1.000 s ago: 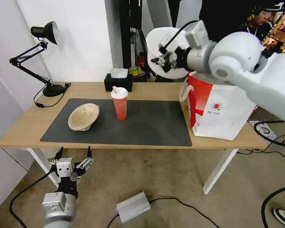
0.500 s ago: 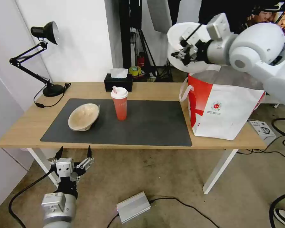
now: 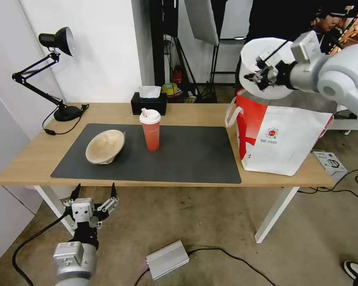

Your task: Pick up the trash from the table and place it into the takeout bag.

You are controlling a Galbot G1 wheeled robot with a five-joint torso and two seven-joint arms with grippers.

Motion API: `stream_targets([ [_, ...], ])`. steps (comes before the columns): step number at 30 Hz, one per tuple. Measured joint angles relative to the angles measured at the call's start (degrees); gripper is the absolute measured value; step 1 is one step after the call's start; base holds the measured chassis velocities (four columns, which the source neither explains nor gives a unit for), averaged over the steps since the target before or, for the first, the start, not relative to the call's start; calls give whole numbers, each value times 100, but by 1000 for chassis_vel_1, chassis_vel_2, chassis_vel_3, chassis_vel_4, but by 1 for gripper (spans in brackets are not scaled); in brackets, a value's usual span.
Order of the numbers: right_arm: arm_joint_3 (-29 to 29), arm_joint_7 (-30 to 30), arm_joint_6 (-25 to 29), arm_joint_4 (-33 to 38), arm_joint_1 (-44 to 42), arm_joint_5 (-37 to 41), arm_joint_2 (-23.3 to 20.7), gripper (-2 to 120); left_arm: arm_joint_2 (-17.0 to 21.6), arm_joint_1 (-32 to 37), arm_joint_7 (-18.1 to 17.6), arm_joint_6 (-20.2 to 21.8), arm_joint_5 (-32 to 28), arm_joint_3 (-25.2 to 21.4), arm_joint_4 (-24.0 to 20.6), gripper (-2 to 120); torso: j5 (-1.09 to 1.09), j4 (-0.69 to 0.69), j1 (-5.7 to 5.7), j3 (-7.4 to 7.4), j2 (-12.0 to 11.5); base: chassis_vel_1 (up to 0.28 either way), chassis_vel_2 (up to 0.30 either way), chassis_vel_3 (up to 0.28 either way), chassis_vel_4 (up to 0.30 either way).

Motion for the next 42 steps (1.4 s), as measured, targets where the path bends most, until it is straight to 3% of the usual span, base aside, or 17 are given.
stream_targets([
  [22,1131,-122,9,-45,-1424,-399,-286,0,39,-2,1,2,8,-3,22,100,-1,0,0,0,0,0,0,0,0],
  [42,1336,-192,10,132,-1754,-480,-319,0,31,-73,-2,9,4,15,112,100,-1,1,0,0,0,0,0,0,0],
])
